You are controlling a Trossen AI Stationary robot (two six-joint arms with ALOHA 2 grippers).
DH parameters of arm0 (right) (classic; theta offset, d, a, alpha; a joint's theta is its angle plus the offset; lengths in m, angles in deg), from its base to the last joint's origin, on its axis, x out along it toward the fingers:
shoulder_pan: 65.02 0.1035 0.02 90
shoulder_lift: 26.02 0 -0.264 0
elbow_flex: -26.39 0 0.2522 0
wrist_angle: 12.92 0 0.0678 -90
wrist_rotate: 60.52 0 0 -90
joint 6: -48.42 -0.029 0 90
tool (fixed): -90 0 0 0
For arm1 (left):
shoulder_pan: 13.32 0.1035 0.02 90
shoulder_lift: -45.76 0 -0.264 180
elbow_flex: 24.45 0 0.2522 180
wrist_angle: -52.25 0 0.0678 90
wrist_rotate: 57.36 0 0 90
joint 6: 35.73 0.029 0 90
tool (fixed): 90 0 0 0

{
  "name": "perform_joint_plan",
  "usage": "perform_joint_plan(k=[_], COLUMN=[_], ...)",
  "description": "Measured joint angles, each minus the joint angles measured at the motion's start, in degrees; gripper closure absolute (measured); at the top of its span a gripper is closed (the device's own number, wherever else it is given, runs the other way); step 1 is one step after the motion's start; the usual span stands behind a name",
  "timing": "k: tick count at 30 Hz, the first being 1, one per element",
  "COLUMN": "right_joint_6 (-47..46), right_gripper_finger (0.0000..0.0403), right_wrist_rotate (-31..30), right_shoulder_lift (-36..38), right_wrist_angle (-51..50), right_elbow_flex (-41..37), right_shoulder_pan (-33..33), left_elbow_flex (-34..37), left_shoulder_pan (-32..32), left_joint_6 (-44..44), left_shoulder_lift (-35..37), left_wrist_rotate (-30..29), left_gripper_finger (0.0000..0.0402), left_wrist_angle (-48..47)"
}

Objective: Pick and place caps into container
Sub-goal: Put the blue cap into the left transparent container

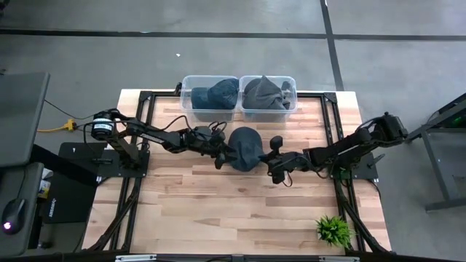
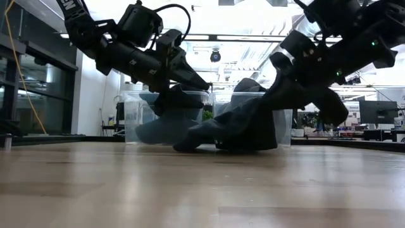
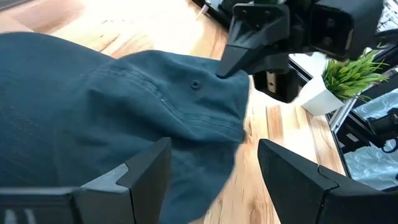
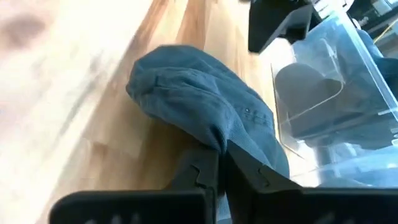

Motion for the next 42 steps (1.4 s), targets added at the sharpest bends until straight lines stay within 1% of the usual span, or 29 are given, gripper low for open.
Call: perform_joint_plan(k=[2, 7, 9, 11, 14, 18, 20, 23, 25, 27, 30, 32, 34, 38, 42], right_joint_6=[-2.15, -2.69, -2.50, -2.47, -1.93, -1.91, -1.77, -1.67, -1.51, -1.30, -1.26, -1.26, -1.32, -1.84, -2.65], right_gripper_finger=[0.0394, 0.0399, 0.0399, 0.0400, 0.0400, 0.0401, 0.0401, 0.0402, 0.0402, 0.0402, 0.0402, 0.0402, 0.0402, 0.0403, 0.0403], right_wrist_rotate=[-0.09, 0.80, 3.00, 4.08, 4.22, 5.97, 6.86, 6.89, 7.05, 7.65, 11.34, 12.98, 13.52, 14.83, 14.60], right_shoulder_lift=[0.07, 0.90, 1.78, 2.78, 4.27, 5.95, 6.57, 7.69, 8.46, 9.25, 9.92, 9.94, 9.94, 9.94, 9.94], right_wrist_angle=[0.00, -2.59, -6.62, -12.87, -24.14, -35.84, -41.84, -50.65, -54.85, -57.94, -61.57, -64.90, -68.23, -71.18, -73.84], right_elbow_flex=[0.51, 3.78, 6.47, 9.71, 14.72, 21.10, 24.39, 29.83, 33.28, 36.32, 40.42, 43.08, 45.41, 49.19, 52.57], right_shoulder_pan=[0.02, 0.00, 0.02, 0.03, 0.09, 0.04, 0.02, -0.03, -0.08, -0.09, -0.16, -0.28, -0.29, -0.35, -0.35], left_elbow_flex=[0.00, -0.02, -0.44, -1.48, -3.96, -7.72, -10.24, -14.64, -18.13, -22.36, -29.09, -32.36, -34.29, -35.34, -35.36], left_shoulder_pan=[0.00, 0.75, 0.88, 0.89, 0.74, 0.76, 0.79, 0.79, 0.79, 0.79, 0.79, 0.80, 0.81, 0.79, 0.79], left_joint_6=[-0.02, -0.02, -0.04, 0.60, 6.72, 18.89, 24.30, 30.33, 33.02, 34.85, 36.57, 37.53, 38.34, 40.55, 40.54], left_shoulder_lift=[0.00, 0.00, 0.00, 0.00, 0.15, 1.40, 1.79, 3.35, 4.16, 4.39, 4.48, 4.55, 4.55, 4.55, 4.52], left_wrist_rotate=[-0.02, 0.10, 1.36, 2.68, 6.33, 12.98, 14.50, 14.56, 12.26, 8.59, 2.82, 0.89, 0.16, 0.92, 1.05], left_gripper_finger=[0.0163, 0.0163, 0.0163, 0.0163, 0.0163, 0.0163, 0.0163, 0.0163, 0.0163, 0.0163, 0.0163, 0.0163, 0.0163, 0.0163, 0.0163], left_wrist_angle=[0.00, 2.16, 2.94, 2.90, 2.45, 1.30, -2.67, -13.44, -22.73, -33.34, -47.27, -53.55, -56.37, -55.00, -53.82])
